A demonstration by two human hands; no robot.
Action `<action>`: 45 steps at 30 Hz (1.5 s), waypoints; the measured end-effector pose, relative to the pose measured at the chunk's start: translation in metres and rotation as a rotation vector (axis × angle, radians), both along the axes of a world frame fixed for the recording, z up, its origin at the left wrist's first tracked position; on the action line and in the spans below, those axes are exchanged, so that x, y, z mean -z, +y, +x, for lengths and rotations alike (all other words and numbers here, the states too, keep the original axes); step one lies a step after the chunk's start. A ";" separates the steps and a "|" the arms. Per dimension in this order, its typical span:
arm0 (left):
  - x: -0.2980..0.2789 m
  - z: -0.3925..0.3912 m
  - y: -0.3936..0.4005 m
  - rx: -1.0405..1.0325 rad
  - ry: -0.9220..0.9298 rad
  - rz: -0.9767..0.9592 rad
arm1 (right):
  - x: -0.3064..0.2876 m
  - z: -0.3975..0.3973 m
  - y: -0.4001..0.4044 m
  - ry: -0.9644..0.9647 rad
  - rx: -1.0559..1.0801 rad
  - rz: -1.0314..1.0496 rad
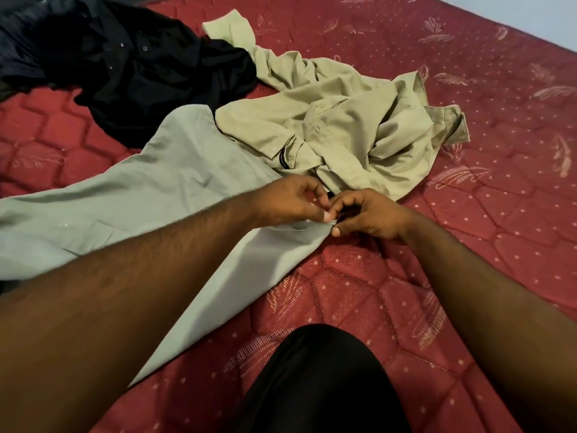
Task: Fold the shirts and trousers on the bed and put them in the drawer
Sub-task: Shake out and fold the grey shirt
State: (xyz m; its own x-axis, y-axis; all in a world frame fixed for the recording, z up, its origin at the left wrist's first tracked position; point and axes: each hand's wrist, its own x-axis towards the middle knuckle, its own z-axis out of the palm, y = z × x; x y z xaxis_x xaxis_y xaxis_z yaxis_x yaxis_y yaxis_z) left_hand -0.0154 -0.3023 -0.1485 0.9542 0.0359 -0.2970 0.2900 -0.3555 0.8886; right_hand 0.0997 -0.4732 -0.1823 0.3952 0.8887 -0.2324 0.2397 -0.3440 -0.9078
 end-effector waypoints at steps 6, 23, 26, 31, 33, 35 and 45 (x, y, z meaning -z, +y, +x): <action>-0.003 0.005 -0.001 -0.042 0.070 0.289 | 0.023 -0.037 -0.015 -0.465 0.271 0.197; -0.002 0.000 -0.022 -0.058 -0.094 0.722 | 0.047 -0.048 -0.018 -0.677 0.367 0.300; 0.004 -0.007 -0.016 -0.475 -0.012 0.435 | 0.045 -0.047 -0.016 -0.637 0.312 0.318; 0.021 -0.041 -0.025 -0.425 -0.062 0.498 | 0.039 -0.041 -0.016 -0.650 0.191 0.287; 0.025 -0.053 -0.027 -0.314 -0.099 0.609 | 0.033 -0.037 -0.015 -0.673 0.099 0.230; 0.026 -0.062 -0.032 -0.282 -0.093 0.715 | 0.027 -0.035 -0.009 -0.639 0.051 0.159; 0.016 -0.070 -0.072 -0.414 0.091 0.730 | 0.003 -0.052 0.056 -0.031 0.514 -0.191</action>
State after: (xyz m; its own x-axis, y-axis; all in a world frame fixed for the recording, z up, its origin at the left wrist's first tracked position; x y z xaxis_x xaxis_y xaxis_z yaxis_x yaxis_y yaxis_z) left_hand -0.0855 -0.3744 -0.1641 0.7953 0.5902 -0.1384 0.5824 -0.6806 0.4444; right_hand 0.0479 -0.4168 -0.1855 0.7767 0.5224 -0.3518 0.0229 -0.5816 -0.8132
